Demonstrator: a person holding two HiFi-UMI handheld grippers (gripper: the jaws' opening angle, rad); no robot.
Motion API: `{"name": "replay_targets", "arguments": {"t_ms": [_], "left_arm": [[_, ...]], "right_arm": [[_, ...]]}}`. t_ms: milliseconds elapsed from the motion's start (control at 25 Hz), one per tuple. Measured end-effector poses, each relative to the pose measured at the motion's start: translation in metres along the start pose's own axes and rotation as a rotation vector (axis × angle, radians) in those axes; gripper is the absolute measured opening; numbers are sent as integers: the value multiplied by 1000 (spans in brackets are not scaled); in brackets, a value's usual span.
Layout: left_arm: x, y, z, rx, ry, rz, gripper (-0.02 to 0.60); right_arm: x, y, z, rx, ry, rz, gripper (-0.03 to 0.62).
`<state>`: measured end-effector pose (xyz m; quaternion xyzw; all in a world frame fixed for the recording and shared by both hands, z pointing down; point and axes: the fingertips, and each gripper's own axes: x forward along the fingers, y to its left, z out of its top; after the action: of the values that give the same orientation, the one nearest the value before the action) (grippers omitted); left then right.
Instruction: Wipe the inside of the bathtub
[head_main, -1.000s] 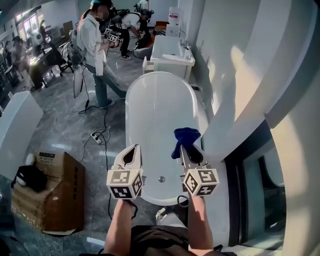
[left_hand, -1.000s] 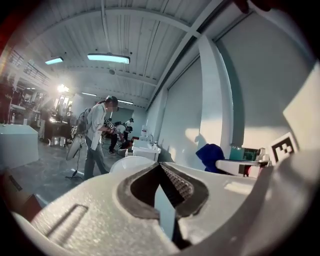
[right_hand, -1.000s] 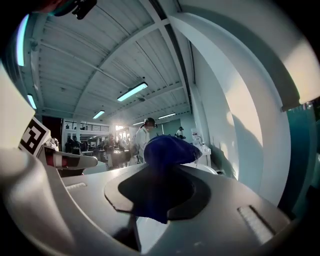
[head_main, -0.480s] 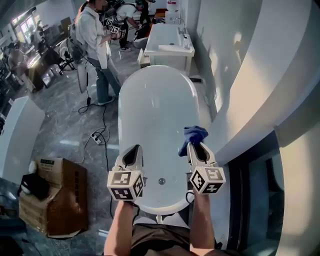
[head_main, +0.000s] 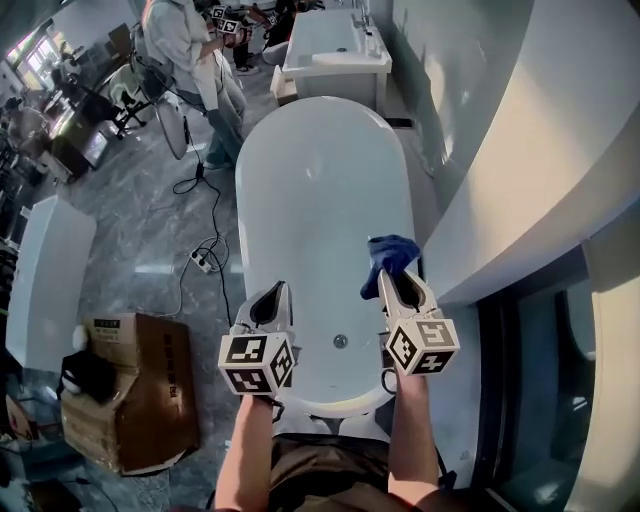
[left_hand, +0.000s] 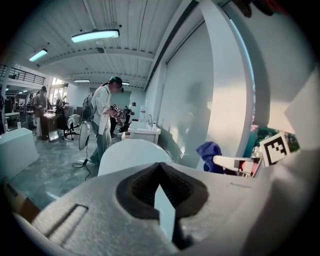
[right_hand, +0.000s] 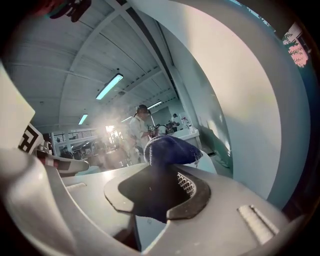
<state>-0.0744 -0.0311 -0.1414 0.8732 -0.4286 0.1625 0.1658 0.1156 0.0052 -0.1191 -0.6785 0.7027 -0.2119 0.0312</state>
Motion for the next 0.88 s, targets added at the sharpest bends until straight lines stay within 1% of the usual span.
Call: {"name": "replay_targets", "arguments": {"t_ms": [160, 280, 400, 560, 720, 880], "left_arm": [[32, 12, -12, 28, 52, -48, 5], [54, 25, -30, 18, 94, -101, 5], [75, 41, -64, 21, 178, -145, 5], [109, 60, -127, 58, 332, -206, 5], [150, 70, -180, 99, 437, -266, 5], [183, 70, -223, 129, 504, -325, 5]], "right_arm": [[9, -16, -14, 4, 13, -62, 107], [14, -26, -39, 29, 38, -130, 107], [14, -24, -83, 64, 97, -190, 107], [21, -20, -159, 135, 196, -246, 107], [43, -23, -218, 159, 273, -256, 107], [60, -31, -269, 185, 332, -261, 107]]}}
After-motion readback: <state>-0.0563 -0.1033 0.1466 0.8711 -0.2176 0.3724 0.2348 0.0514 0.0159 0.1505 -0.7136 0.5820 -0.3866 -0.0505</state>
